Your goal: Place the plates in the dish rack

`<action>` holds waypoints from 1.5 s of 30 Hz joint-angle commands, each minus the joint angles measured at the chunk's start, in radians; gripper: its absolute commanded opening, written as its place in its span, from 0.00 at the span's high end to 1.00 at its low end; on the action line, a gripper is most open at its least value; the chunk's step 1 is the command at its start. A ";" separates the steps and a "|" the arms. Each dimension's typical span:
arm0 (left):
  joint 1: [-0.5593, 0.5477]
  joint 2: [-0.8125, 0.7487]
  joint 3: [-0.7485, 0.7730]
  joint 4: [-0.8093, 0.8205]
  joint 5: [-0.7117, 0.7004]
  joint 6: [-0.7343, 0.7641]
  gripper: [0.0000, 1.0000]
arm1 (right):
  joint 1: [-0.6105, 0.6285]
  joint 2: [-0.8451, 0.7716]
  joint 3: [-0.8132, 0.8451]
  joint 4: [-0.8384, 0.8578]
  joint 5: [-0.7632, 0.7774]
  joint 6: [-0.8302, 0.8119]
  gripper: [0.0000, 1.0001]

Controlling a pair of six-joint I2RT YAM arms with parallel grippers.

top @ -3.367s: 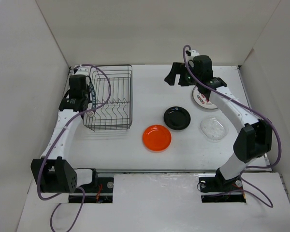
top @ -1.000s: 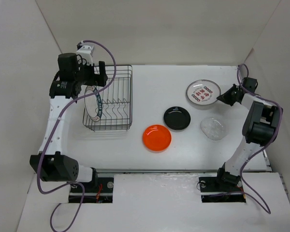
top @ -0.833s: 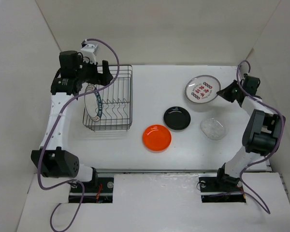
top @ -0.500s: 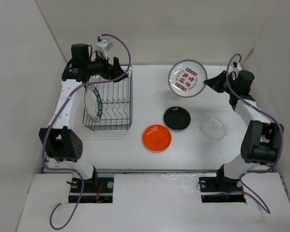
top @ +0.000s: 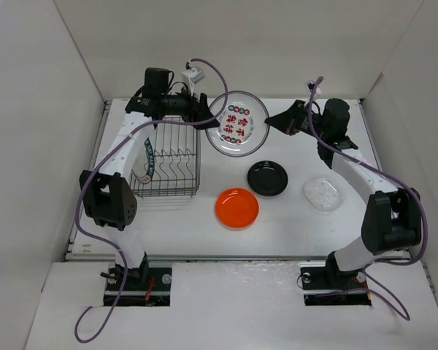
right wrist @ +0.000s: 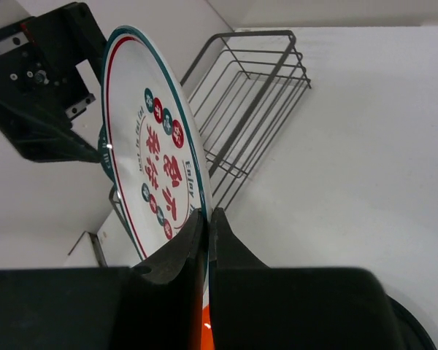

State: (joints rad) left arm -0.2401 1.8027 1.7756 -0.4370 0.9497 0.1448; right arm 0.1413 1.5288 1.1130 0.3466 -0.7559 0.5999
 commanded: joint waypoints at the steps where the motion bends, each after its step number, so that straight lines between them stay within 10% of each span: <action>1: 0.009 -0.005 0.044 0.032 0.060 0.007 0.29 | 0.040 0.005 0.068 0.143 -0.025 0.038 1.00; 4: -0.001 0.004 0.044 0.021 0.060 0.007 0.85 | 0.040 0.028 0.068 0.204 -0.025 0.087 1.00; 8: -0.001 -0.019 0.044 0.000 0.012 0.007 1.00 | 0.060 0.050 0.077 0.223 -0.025 0.107 1.00; 11: -0.001 -0.104 -0.017 0.009 -0.127 -0.039 1.00 | 0.060 0.050 0.077 0.212 0.024 0.107 0.07; 12: -0.001 -0.135 -0.036 0.009 -0.203 -0.062 1.00 | 0.060 0.050 0.077 0.159 0.053 0.107 0.00; 20: 0.011 -0.411 -0.154 -0.129 -1.107 -0.129 1.00 | 0.109 0.010 0.174 -0.308 0.404 -0.117 0.00; 30: 0.045 -0.574 -0.361 -0.177 -1.430 -0.169 1.00 | 0.118 0.021 0.185 -0.396 0.441 -0.117 0.00; 45: 0.045 -0.507 -0.432 -0.072 -1.460 -0.179 1.00 | 0.096 -0.032 0.151 -0.414 0.441 -0.135 0.00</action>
State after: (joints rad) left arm -0.1944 1.3041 1.3483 -0.6094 -0.4648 -0.0154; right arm 0.2497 1.5440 1.2556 -0.0826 -0.3264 0.4843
